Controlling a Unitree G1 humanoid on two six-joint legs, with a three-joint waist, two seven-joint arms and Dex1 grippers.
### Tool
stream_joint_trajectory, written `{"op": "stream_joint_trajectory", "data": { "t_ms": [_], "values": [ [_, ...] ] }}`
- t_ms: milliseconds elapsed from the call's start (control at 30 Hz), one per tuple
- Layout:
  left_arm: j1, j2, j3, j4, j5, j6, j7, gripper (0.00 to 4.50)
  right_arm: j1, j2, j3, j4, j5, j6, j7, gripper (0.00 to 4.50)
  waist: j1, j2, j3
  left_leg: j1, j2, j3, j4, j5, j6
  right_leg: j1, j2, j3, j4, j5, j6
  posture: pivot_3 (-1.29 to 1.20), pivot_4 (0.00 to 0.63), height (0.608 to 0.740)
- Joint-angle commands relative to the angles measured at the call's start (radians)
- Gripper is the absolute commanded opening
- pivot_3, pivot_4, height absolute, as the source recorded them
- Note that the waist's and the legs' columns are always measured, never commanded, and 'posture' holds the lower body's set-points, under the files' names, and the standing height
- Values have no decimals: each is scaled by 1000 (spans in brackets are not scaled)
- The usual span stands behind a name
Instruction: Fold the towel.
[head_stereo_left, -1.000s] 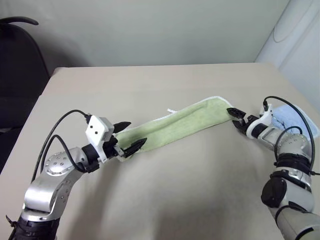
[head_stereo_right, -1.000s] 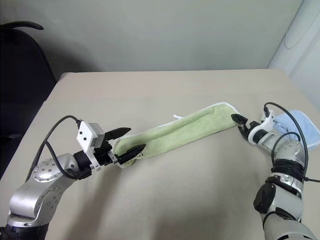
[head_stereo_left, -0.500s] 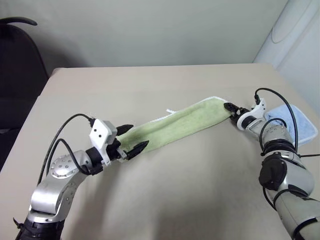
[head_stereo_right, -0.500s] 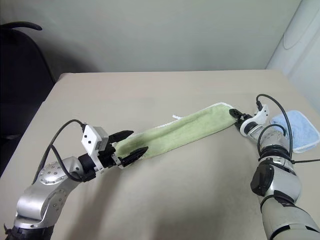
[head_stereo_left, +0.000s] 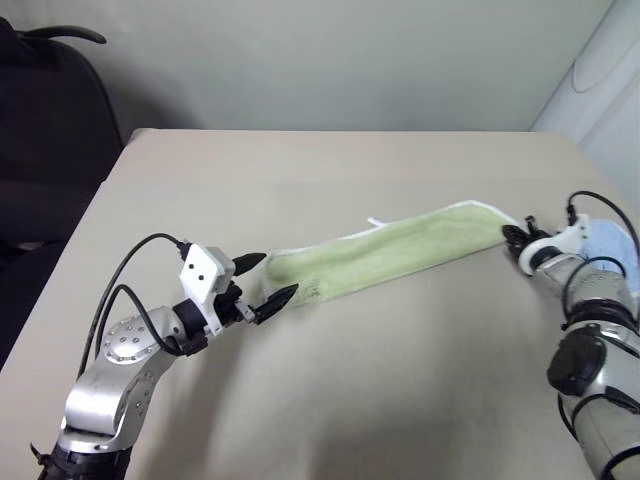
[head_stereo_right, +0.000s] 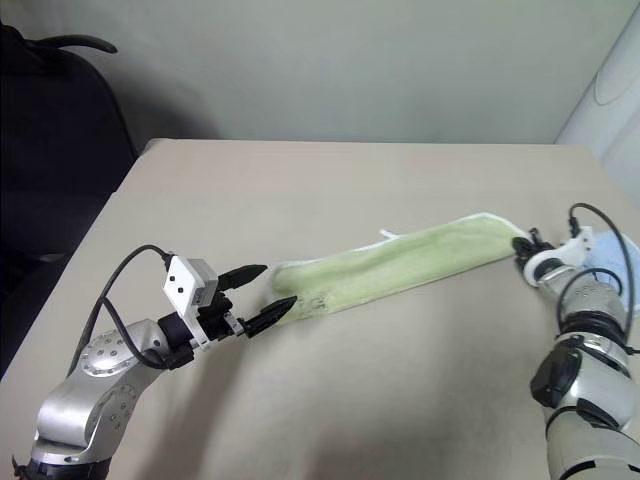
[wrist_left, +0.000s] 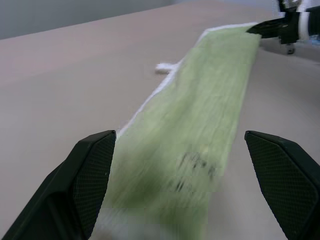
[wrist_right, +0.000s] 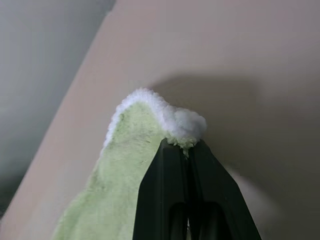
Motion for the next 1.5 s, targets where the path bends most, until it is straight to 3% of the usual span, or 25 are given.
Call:
{"op": "stream_joint_trajectory", "data": {
  "t_ms": [33, 133, 433, 533, 700, 867, 900, 1000, 1233, 1367, 1500],
  "values": [
    [-25, -1, -10, 2, 10, -27, -12, 4500, -11, -67, -6, -86, 14, -8, 29, 38, -7, 1, 0, 0, 0, 0, 0, 0, 0, 0, 0, 0, 0, 0, 0, 0, 150, 740],
    [-39, -1, -22, 16, 15, -33, -18, 4500, -10, -80, 36, -145, -1, 0, 69, 38, -19, 2, 1, 0, 1, 1, -1, 0, 0, -1, 1, 1, 1, 0, 0, 0, 150, 740],
    [-57, -8, -42, 31, 33, -40, -26, 4500, 176, -108, 575, -698, -286, -207, 446, 38, -31, 3, 1, 0, 2, 0, 0, -1, 1, -2, 3, 0, 1, 0, 0, 0, 150, 740],
    [-50, -14, -47, 25, 39, -43, -22, 4500, 242, -149, 754, -772, -442, -371, 548, 38, -30, 3, 1, 0, 2, -1, 1, -1, 1, -1, 3, -1, 1, 0, 0, 0, 150, 740],
    [-35, -28, -50, 8, 44, -44, -10, 4500, 296, -143, 887, -834, -551, -506, 630, 38, -30, 3, 1, -1, 2, -1, 1, -1, 1, -1, 3, -1, 0, 0, 1, 0, 150, 740],
    [-22, -39, -52, -4, 47, -43, 0, 4500, 281, -110, 913, -783, -619, -550, 611, 38, -27, 3, 1, -1, 2, -1, 1, 0, -1, -1, 3, 0, 0, 0, 1, 0, 150, 740],
    [-20, -42, -53, -6, 46, -42, 2, 4500, 280, -105, 905, -777, -610, -538, 620, 230, -25, 3, 1, -1, 2, -1, 1, 1, -1, -1, 3, 0, 0, 0, 1, 0, 150, 740],
    [-11, -48, -54, -12, 44, -40, 9, 4500, 291, -111, 878, -779, -577, -515, 657, 978, -24, 3, 1, 0, 2, -1, 1, 3, -6, -1, 3, 0, 0, 0, 1, 0, 150, 740],
    [8, -70, -21, -13, -5, -5, 35, 4500, 356, -151, 713, -915, -393, -414, 722, 3342, -21, 3, 1, -1, 2, 0, 0, 4, -8, -1, 3, 0, 0, 0, 1, 0, 150, 740],
    [9, -116, 33, -18, -114, 82, 90, 4500, 314, -139, 595, -906, -290, -290, 674, 3178, -20, 2, 1, 0, 2, 1, 1, 5, -8, 0, 3, 0, 0, -1, 1, 0, 150, 740],
    [12, -142, 58, -21, -189, 152, 135, 4500, 263, -96, 613, -802, -338, -296, 620, 1923, -22, 2, 1, 2, 2, 1, 0, 5, -8, 1, 4, 1, 0, -1, 1, 0, 150, 740]
  ]
}}
